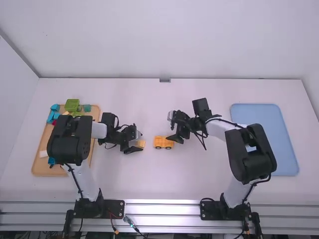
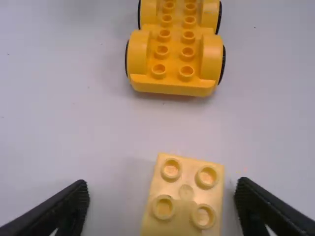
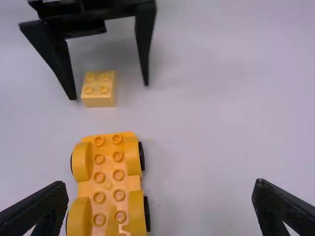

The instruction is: Assemble lego blocks to make yellow taxi

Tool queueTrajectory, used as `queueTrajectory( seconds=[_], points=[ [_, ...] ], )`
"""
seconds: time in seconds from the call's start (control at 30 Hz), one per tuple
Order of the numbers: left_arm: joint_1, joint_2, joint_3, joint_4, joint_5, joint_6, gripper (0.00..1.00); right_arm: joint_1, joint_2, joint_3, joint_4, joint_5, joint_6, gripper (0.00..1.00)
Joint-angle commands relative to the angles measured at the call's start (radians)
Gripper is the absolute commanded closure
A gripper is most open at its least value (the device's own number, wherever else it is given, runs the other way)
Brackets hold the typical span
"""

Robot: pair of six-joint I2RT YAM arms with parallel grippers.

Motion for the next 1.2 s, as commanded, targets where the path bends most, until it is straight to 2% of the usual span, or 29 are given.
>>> queueTrajectory(
  seconds=[0.0, 0.13, 0.27, 0.6, 0.67, 0.77, 0.9, 1.0, 1.1, 1.17],
  points=[
    [-0.006, 0.008, -0.017, 0.005, 0.004, -0.004, 0.26, -0.013, 0.001, -0.022, 0.014, -0.107, -0.002, 0.01],
    [0.0, 0.008, -0.026, 0.01, 0.0, 0.0, 0.3, -0.02, 0.001, -0.04, 0.067, -0.153, -0.001, 0.01],
    [-0.004, 0.008, -0.026, 0.01, -0.019, 0.0, 0.46, -0.001, 0.001, -0.055, 0.08, -0.134, -0.002, 0.01],
    [0.005, 0.008, -0.038, 0.017, -0.019, 0.0, 0.51, 0.024, 0.001, -0.053, 0.08, -0.072, -0.002, 0.01],
    [0.0, 0.008, -0.056, 0.054, -0.019, -0.001, 0.63, 0.018, 0.001, -0.053, 0.079, -0.072, 0.0, 0.01],
    [0.0, 0.008, -0.087, 0.115, -0.018, -0.001, 0.66, 0.018, 0.001, -0.054, 0.074, -0.072, 0.005, 0.01],
    [0.0, 0.008, -0.117, 0.176, -0.01, -0.018, 0.64, 0.019, 0.001, -0.054, 0.069, -0.071, 0.006, 0.01],
    [0.003, 0.008, -0.122, 0.219, -0.01, -0.115, 0.57, 0.019, 0.001, -0.054, 0.055, -0.069, 0.005, 0.01],
    [0.005, 0.008, -0.113, 0.227, -0.018, -0.165, 0.43, 0.019, 0.001, -0.055, 0.046, -0.061, 0.005, 0.01],
    [0.001, 0.008, -0.103, 0.205, -0.021, -0.151, 0.43, 0.02, 0.001, -0.055, 0.046, -0.061, 0.006, 0.01]
  ],
)
